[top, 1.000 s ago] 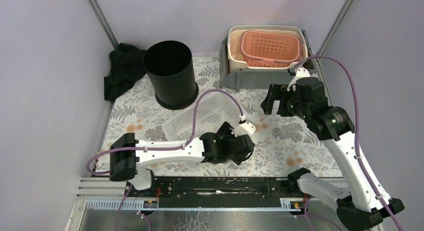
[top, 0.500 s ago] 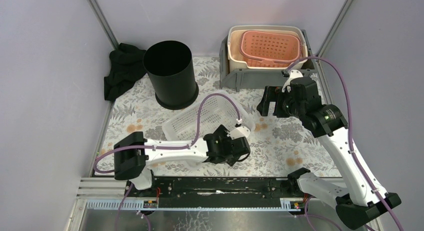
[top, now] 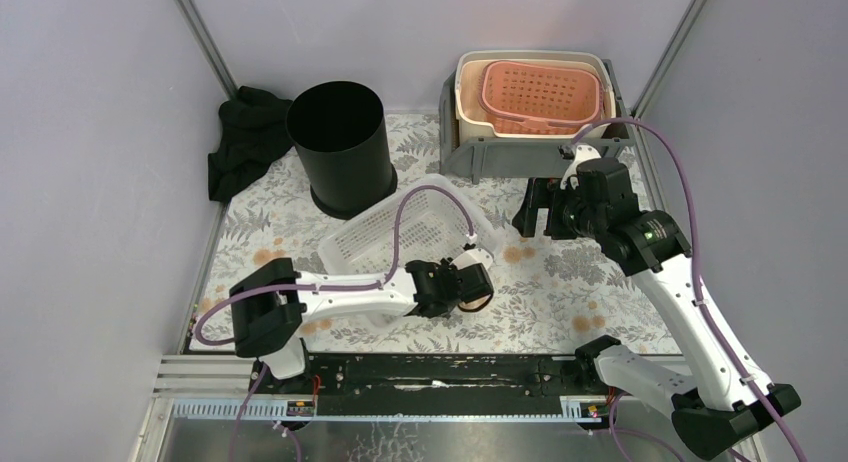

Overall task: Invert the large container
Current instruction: Turn the container upside down at the center of the board.

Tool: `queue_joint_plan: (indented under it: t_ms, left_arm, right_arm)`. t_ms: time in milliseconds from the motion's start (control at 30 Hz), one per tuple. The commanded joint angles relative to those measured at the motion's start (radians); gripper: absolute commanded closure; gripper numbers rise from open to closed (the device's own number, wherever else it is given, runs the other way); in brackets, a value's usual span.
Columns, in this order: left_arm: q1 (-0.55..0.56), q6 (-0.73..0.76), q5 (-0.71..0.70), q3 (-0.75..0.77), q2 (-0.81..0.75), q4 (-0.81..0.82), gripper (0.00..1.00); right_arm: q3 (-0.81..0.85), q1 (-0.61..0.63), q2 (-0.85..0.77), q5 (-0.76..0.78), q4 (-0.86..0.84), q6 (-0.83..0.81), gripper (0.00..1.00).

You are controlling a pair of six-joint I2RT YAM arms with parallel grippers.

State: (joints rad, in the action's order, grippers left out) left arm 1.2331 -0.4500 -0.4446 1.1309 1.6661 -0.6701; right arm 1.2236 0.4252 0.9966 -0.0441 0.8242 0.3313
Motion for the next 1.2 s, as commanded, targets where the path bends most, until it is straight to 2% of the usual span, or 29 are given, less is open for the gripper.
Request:
queue_joint_plan:
  t_ms: [0, 100, 200, 433, 600, 933, 1167]
  left_arm:
    - [-0.009, 0.009, 0.027, 0.031, 0.032, 0.026, 0.69]
    - [-0.010, 0.009, 0.038, 0.057, 0.046, 0.018, 0.80]
    - [-0.010, 0.007, 0.051, 0.086, 0.062, 0.005, 1.00]
    - [-0.013, -0.015, 0.073, 0.161, 0.075, -0.027, 1.00]
    - [-0.036, -0.058, 0.142, 0.254, 0.063, -0.039, 1.00]
    - [-0.069, -0.151, 0.278, 0.473, 0.079, -0.053, 1.00]
    - [-0.136, -0.250, 0.443, 0.451, 0.020, 0.088, 1.00]
  right_arm:
    - [-0.006, -0.003, -0.019, -0.022, -0.038, 0.002, 0.07]
    - [-0.006, -0.003, -0.019, -0.026, -0.037, 0.003, 0.08]
    - [-0.006, -0.002, -0.022, -0.025, -0.035, 0.001, 0.08]
    - [0.031, -0.002, -0.023, 0.009, 0.002, -0.015, 0.11]
    - [0.128, -0.002, -0.025, 0.117, 0.069, -0.041, 0.11]
    - [0.295, -0.002, -0.024, 0.197, 0.156, -0.060, 0.12]
    - [0.331, -0.003, -0.022, 0.227, 0.175, -0.070, 0.12]
